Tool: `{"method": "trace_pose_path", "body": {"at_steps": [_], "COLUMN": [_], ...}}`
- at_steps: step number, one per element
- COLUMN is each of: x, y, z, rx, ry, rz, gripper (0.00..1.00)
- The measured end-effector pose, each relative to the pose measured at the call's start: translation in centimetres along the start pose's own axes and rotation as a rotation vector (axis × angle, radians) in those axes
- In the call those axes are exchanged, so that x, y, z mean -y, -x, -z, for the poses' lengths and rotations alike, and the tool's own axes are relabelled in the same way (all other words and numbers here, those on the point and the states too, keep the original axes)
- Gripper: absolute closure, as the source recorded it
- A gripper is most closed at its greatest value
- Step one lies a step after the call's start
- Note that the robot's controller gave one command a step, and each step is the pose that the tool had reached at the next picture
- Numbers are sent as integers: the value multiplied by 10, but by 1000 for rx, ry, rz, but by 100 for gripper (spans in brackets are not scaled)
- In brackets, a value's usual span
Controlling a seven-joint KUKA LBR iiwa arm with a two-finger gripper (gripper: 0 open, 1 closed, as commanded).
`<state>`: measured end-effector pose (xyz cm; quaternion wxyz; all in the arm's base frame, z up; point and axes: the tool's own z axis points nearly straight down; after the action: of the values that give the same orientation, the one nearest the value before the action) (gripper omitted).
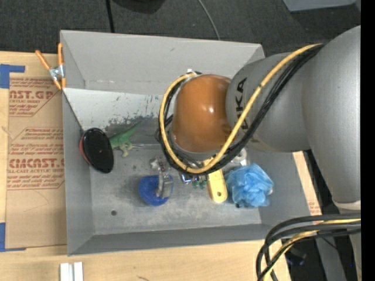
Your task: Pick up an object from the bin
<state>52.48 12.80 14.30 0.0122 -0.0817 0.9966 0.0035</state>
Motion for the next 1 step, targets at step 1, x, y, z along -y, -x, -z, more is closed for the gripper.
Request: {"method": "trace_pose_path", "body": {"at_steps": [1], "x": [1], "y": [-9], "z": [7], "rx": [-36], "ry": [-3], "rz": [6], "gripper": [100]}}
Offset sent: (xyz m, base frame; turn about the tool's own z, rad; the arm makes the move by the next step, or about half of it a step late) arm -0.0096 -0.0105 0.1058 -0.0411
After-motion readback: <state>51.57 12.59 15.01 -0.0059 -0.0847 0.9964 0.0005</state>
